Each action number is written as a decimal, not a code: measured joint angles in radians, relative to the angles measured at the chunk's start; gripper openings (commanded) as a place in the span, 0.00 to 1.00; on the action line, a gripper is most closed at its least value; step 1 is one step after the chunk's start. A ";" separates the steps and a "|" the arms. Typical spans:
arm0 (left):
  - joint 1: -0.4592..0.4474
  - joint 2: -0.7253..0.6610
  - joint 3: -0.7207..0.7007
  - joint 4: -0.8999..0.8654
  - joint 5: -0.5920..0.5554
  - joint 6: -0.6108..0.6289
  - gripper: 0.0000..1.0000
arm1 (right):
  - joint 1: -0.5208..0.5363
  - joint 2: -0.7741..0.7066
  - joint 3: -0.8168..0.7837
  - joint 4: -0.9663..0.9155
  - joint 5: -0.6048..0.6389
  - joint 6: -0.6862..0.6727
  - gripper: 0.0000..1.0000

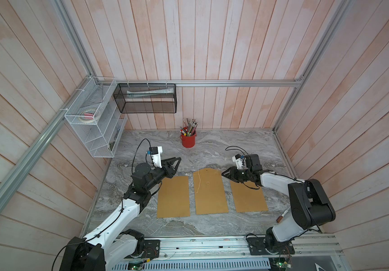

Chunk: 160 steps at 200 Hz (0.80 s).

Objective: Open the file bag
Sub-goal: Place the file bag at the center of the board.

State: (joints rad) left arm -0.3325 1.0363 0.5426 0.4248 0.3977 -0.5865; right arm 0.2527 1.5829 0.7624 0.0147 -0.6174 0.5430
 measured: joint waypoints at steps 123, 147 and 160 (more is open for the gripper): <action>0.005 -0.036 -0.050 -0.225 -0.093 -0.065 0.46 | 0.040 -0.185 -0.030 -0.049 0.098 0.043 0.35; 0.005 -0.062 -0.053 -0.306 -0.127 -0.087 0.47 | 0.091 -0.187 -0.029 -0.048 0.116 0.060 0.35; 0.005 -0.077 -0.053 -0.349 -0.151 -0.096 0.47 | 0.124 -0.187 -0.028 -0.047 0.126 0.071 0.35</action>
State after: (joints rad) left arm -0.3279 0.9596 0.4892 0.0753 0.2462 -0.6827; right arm 0.3771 1.3964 0.7341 -0.0326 -0.4911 0.6140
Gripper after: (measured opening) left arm 0.473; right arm 0.348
